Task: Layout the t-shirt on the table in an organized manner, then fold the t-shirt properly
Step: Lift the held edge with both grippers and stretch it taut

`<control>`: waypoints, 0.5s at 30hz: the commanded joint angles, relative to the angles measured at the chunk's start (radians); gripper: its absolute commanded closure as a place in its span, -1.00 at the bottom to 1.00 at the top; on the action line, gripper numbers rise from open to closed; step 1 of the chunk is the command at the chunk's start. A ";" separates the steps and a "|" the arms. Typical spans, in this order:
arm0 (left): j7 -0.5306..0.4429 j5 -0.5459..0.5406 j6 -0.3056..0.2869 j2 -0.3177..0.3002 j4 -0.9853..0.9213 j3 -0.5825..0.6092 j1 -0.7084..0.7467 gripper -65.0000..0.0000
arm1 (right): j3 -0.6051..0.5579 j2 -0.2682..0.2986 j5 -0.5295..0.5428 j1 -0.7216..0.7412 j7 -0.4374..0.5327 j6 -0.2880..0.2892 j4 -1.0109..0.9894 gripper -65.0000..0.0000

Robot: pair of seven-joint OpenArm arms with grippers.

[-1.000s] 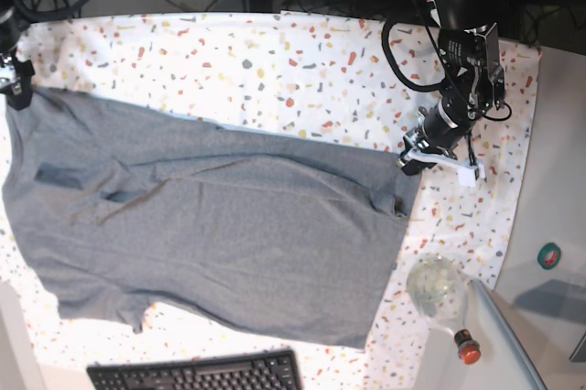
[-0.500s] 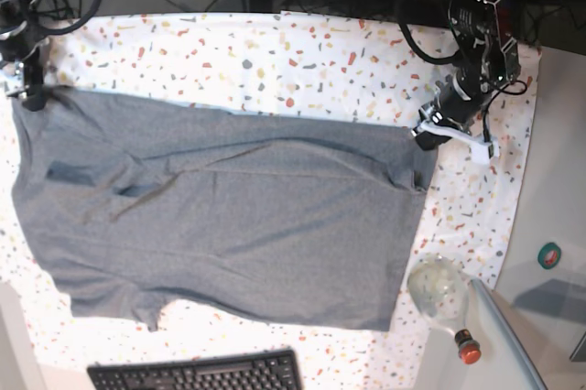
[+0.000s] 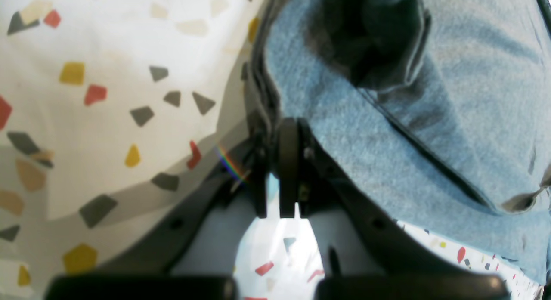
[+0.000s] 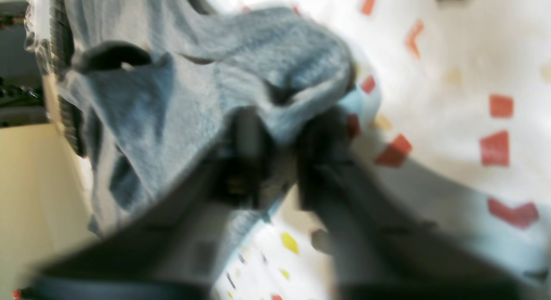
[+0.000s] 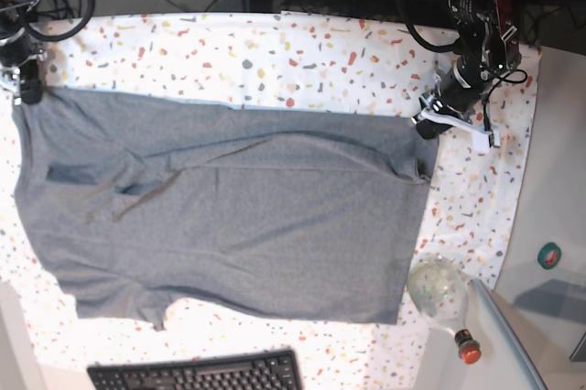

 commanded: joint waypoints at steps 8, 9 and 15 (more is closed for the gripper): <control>-0.010 -0.007 -0.005 -0.010 0.020 -0.005 0.014 1.00 | -0.001 0.009 -0.005 -0.031 -0.045 -0.006 0.082 1.00; -0.010 -0.007 -0.005 -0.010 0.036 -0.005 0.015 1.00 | -0.001 0.008 -0.005 -0.037 -0.067 -0.006 0.117 1.00; 0.159 -0.008 -0.005 -0.008 0.206 -0.008 0.060 1.00 | 0.001 0.000 -0.005 -0.049 -0.197 -0.012 0.324 1.00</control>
